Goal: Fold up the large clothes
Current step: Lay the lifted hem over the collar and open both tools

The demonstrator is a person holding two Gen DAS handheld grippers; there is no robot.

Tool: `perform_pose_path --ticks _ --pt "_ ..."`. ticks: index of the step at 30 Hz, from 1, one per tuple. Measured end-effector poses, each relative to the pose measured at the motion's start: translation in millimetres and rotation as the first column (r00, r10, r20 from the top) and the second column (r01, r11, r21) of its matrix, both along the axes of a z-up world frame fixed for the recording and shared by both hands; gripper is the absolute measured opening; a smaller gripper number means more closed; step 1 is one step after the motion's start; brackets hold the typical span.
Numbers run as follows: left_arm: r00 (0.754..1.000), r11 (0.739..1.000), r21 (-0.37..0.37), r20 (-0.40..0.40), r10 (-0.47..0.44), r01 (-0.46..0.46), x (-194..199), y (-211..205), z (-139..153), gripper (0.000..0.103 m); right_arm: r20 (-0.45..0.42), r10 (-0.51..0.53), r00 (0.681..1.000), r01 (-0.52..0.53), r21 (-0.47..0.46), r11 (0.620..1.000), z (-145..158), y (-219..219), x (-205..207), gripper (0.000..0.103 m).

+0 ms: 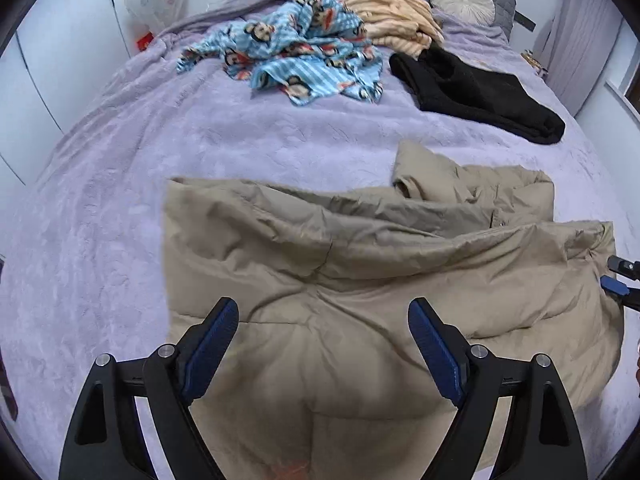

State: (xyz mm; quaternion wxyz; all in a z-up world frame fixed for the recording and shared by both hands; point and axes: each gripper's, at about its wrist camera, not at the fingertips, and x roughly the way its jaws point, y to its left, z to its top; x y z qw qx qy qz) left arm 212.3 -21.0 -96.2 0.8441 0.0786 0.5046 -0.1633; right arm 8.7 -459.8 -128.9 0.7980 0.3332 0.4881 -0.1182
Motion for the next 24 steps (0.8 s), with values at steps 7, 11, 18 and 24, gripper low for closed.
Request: perform_pose_path --ticks 7,11,18,24 --pt "0.999 0.997 -0.074 -0.018 0.032 -0.033 32.7 8.0 -4.1 0.074 -0.029 0.085 0.996 -0.088 -0.098 0.991 10.6 12.6 19.2 0.025" --pt "0.999 0.997 0.079 0.035 -0.015 0.013 55.1 -26.8 -45.1 0.074 -0.119 0.122 0.985 -0.146 -0.227 0.963 -7.3 13.6 44.9 0.025" --pt "0.996 0.994 0.083 0.042 0.073 -0.076 96.5 -39.1 -98.8 0.074 -0.122 0.019 0.992 -0.050 -0.262 0.964 -47.5 -29.0 60.6 0.013" --pt "0.995 0.993 0.065 0.014 0.097 -0.097 112.3 -41.7 -111.8 0.074 -0.123 -0.009 0.992 -0.024 -0.258 0.966 -66.4 -45.1 68.8 0.009"
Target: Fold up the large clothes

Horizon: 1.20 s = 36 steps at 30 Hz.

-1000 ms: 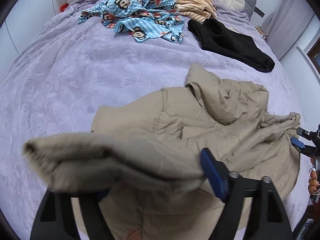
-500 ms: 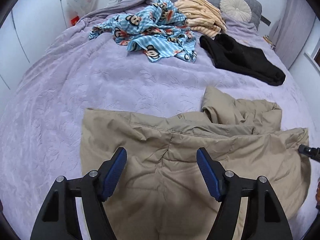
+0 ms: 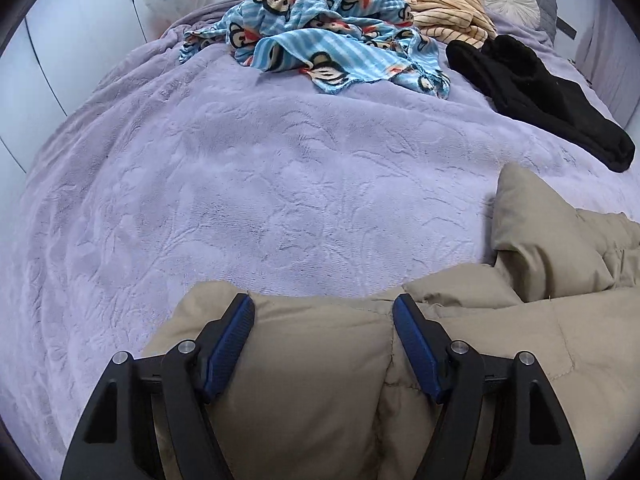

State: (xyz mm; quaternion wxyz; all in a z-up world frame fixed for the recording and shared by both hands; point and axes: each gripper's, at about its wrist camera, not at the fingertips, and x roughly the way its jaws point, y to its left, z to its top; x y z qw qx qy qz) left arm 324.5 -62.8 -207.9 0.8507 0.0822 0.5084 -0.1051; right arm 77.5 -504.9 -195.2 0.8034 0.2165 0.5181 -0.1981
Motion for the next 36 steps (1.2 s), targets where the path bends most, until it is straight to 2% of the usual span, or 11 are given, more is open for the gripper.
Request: perform_pose_path --ticks 4,10,13,21,22,25,27,28,29,34,36 --pt "1.000 1.000 0.017 0.000 0.016 -0.016 -3.7 7.1 20.4 0.074 -0.029 -0.006 1.000 0.006 -0.009 1.000 9.8 2.5 3.2 0.009" --pt "0.999 0.997 0.071 0.043 -0.010 0.007 -40.3 39.2 59.8 0.074 -0.023 0.016 1.000 -0.017 -0.045 0.999 43.6 23.4 -19.6 0.014" --pt "1.000 0.998 0.060 0.006 0.019 -0.019 -64.7 56.2 69.3 0.074 -0.012 0.013 1.000 -0.014 -0.047 0.999 56.4 34.9 -36.9 0.014" --pt "0.997 0.999 0.028 -0.075 0.033 -0.031 -126.9 68.1 69.7 0.074 0.043 -0.053 0.998 0.050 0.061 0.997 76.8 66.0 -95.9 0.016" --pt "0.996 0.999 0.024 -0.084 0.028 -0.027 -133.9 68.3 69.5 0.074 0.048 -0.058 0.997 0.055 0.071 0.996 78.3 70.6 -104.6 0.023" --pt "0.993 1.000 0.013 -0.114 0.018 -0.016 -152.7 69.7 69.0 0.074 0.061 -0.071 0.996 0.065 0.099 0.993 80.4 85.8 -130.9 0.060" --pt "0.993 1.000 0.018 -0.117 0.025 -0.023 -162.5 72.1 70.3 0.077 0.064 -0.081 0.995 0.073 0.120 0.990 80.2 94.7 -148.1 0.060" --pt "0.992 0.999 0.021 -0.118 0.033 -0.031 -167.3 74.2 71.3 0.090 0.064 -0.088 0.994 0.079 0.134 0.988 79.4 97.8 -155.6 0.060" --pt "0.992 0.999 0.021 -0.115 0.043 -0.041 -171.7 76.4 73.0 0.095 0.064 -0.098 0.993 0.088 0.150 0.985 77.6 100.7 -163.6 0.060" --pt "0.990 0.999 0.001 -0.126 0.054 -0.054 -188.8 83.4 80.9 0.097 0.056 -0.156 0.986 0.140 0.219 0.965 66.0 109.6 -192.9 0.061" --pt "0.990 0.999 0.004 -0.135 0.046 -0.046 -192.6 84.6 79.8 0.097 0.059 -0.175 0.983 0.156 0.242 0.957 61.9 112.6 -201.7 0.069"
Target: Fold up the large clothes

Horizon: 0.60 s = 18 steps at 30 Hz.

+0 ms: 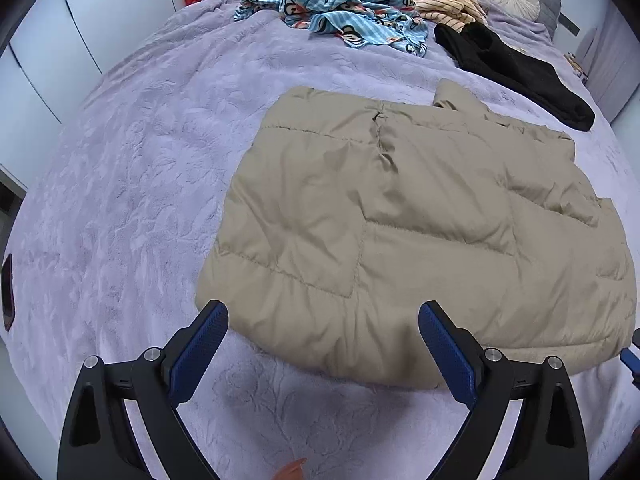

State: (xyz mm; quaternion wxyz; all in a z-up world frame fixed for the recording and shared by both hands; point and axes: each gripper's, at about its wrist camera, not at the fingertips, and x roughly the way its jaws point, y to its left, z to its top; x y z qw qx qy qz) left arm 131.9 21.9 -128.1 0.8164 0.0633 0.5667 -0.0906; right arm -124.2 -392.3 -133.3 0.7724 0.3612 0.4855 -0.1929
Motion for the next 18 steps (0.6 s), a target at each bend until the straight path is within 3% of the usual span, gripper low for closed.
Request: perform_pose_path --ticks 3,4,6,9,18 --pt "1.000 1.000 0.011 -0.018 -0.013 0.013 -6.1 -0.3 -4.5 0.098 0.016 -0.024 1.000 0.024 0.041 0.999 -7.1 2.4 -7.2 0.081" --pt "1.000 1.000 0.012 -0.028 -0.013 0.013 -7.8 -0.1 -6.6 0.103 0.020 -0.035 0.999 0.034 0.055 0.998 -9.6 1.9 -8.7 0.083" --pt "0.999 1.000 0.007 -0.039 -0.014 0.015 -10.7 0.4 -10.5 0.103 0.028 -0.058 0.998 0.055 0.080 0.995 -16.1 1.2 -12.5 0.083" --pt "0.998 1.000 0.012 -0.054 -0.019 0.019 -13.8 0.6 -16.7 0.103 0.032 -0.077 0.997 0.074 0.103 0.992 -25.3 0.9 -14.3 0.103" --pt "0.994 0.999 -0.028 -0.107 0.019 -0.023 -10.5 13.2 -32.1 0.103 0.057 -0.114 0.992 0.102 0.182 0.978 -40.8 2.2 -12.2 0.103"
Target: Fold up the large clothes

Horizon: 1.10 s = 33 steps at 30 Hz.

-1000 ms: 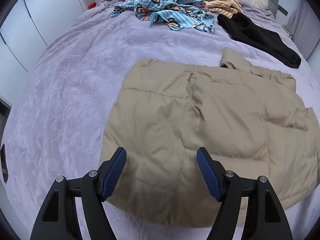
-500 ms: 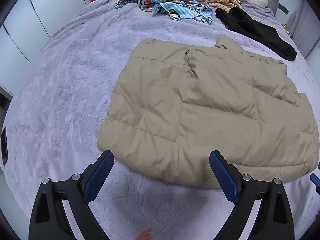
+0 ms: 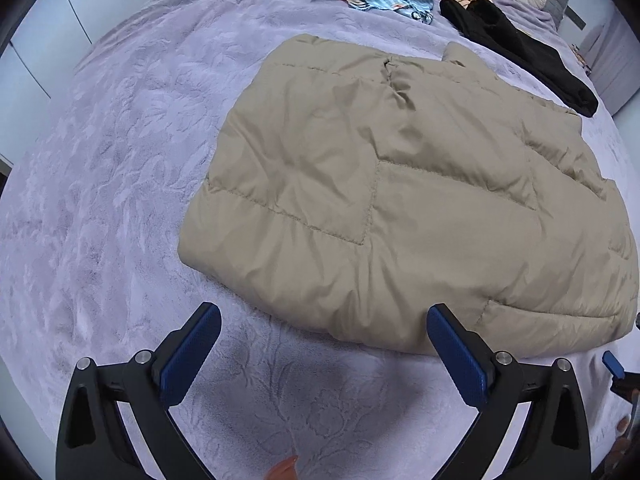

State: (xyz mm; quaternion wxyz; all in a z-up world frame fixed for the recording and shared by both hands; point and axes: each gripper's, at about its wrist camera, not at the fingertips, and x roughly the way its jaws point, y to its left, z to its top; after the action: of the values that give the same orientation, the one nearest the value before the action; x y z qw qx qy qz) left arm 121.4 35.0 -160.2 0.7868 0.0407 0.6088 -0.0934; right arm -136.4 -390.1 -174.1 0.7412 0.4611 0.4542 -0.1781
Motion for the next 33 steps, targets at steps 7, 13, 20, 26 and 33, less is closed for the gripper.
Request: perform_pose_path --ticks 7,13,20,26,33 --pt "0.997 0.997 -0.012 -0.022 0.073 -0.074 7.9 22.6 -16.7 0.103 -0.025 -0.032 0.999 0.034 0.098 0.995 -26.7 -5.3 5.8 0.103" --pt "0.981 0.964 -0.201 -0.123 0.151 -0.174 19.1 51.4 -32.7 0.103 0.028 -0.106 0.994 0.099 0.179 0.979 -43.1 -14.1 12.4 0.103" --pt "0.958 0.873 -0.406 -0.206 0.200 -0.270 26.5 66.5 -52.8 0.103 0.079 -0.106 0.991 0.086 0.219 0.972 -42.9 -19.7 40.4 0.103" --pt "0.964 0.845 -0.469 -0.182 0.193 -0.257 48.5 51.5 -54.5 0.103 0.137 -0.100 0.985 0.065 0.240 0.968 -39.7 -18.3 56.9 0.103" --pt "0.970 0.888 -0.395 -0.032 0.243 -0.235 65.4 61.2 -37.9 0.085 0.125 -0.127 0.984 0.090 0.266 0.960 -50.1 -22.3 49.0 0.103"
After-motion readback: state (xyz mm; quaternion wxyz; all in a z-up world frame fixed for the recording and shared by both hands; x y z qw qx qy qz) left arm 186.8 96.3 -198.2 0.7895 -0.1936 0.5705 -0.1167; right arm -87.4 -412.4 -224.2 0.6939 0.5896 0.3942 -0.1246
